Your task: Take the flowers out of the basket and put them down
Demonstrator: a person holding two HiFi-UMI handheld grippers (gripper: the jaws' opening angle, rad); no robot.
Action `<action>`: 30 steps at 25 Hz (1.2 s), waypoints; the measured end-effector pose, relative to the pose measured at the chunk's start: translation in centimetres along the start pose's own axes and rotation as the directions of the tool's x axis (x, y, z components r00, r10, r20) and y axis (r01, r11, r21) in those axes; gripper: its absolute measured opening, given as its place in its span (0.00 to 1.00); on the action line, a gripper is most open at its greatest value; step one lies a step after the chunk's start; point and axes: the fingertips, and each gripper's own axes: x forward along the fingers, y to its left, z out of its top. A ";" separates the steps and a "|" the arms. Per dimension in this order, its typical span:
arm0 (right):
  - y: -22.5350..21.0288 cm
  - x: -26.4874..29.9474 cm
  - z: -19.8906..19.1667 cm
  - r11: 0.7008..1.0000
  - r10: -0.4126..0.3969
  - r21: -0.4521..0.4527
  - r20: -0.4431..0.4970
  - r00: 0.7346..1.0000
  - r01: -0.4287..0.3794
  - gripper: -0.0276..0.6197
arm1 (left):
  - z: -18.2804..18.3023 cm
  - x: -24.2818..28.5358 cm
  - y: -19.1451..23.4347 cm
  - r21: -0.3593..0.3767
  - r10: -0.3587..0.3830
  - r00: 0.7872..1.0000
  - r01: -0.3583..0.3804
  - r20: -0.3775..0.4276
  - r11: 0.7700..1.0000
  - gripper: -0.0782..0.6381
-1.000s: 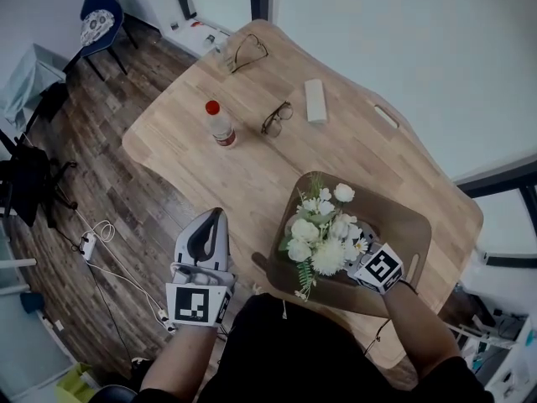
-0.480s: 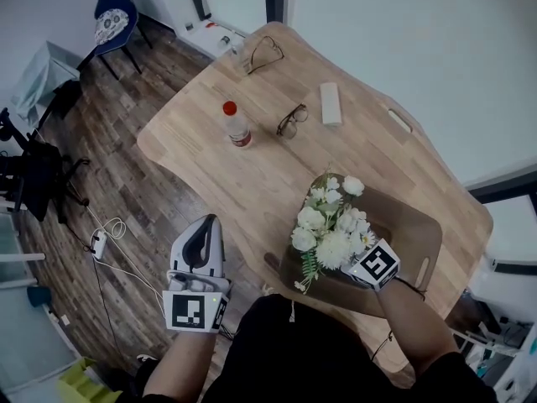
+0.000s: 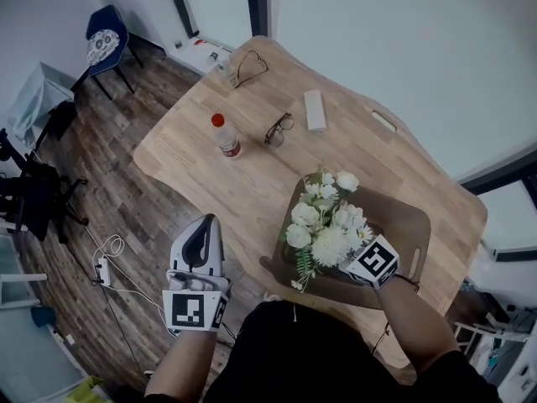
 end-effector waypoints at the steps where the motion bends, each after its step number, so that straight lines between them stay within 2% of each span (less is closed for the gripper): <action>1: -0.1 -0.3 0.4 1.000 -0.007 0.004 0.009 1.000 0.007 0.44 | 0.2 0.1 -0.2 0.001 -0.006 1.000 0.006 0.004 1.000 0.12; 11: -0.5 -3.7 3.4 0.998 -0.059 0.018 0.061 0.996 0.058 0.44 | 2.5 1.2 -2.8 0.027 -0.078 0.996 0.077 0.048 0.997 0.12; 17: -0.9 -6.1 4.6 0.995 -0.096 0.022 0.094 0.991 0.095 0.43 | 3.5 2.2 -4.4 0.006 -0.116 0.991 0.116 0.071 0.993 0.12; 30: -2.8 -12.4 6.9 0.973 -0.228 0.015 0.152 0.962 0.229 0.43 | 4.3 4.4 -9.4 0.021 -0.230 0.969 0.229 0.087 0.973 0.12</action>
